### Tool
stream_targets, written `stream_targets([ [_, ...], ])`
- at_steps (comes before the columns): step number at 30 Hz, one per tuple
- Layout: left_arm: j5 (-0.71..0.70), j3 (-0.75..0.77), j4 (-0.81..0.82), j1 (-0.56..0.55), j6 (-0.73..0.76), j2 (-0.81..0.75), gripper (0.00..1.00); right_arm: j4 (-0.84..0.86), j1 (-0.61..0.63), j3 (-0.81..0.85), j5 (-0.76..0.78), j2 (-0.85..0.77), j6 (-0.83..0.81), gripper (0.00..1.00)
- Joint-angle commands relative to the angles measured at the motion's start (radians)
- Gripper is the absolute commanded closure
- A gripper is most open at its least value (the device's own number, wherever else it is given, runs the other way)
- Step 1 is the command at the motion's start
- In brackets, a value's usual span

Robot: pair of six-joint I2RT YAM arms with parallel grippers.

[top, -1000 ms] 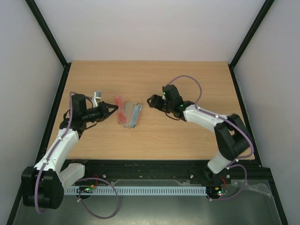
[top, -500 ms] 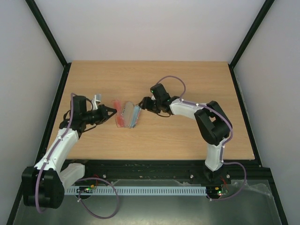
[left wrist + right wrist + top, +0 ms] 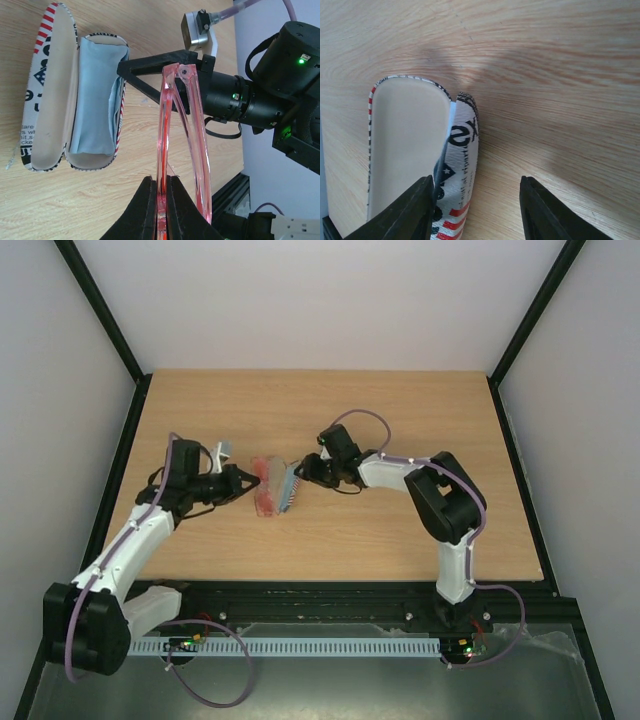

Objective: Organize the sunglasses
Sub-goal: Adjust the sunglasses case at the center of the board.

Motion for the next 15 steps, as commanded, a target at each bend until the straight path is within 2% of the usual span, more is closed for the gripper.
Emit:
stream_targets([
  [1,-0.075,0.057,-0.049,-0.040,0.027,0.034,0.98,0.042,0.006,-0.030,-0.019,0.013,0.012,0.55],
  [15,-0.328,0.348,-0.277,-0.229,0.193,0.287,0.98,0.186,-0.011,-0.178,-0.043,-0.031,0.031,0.57],
])
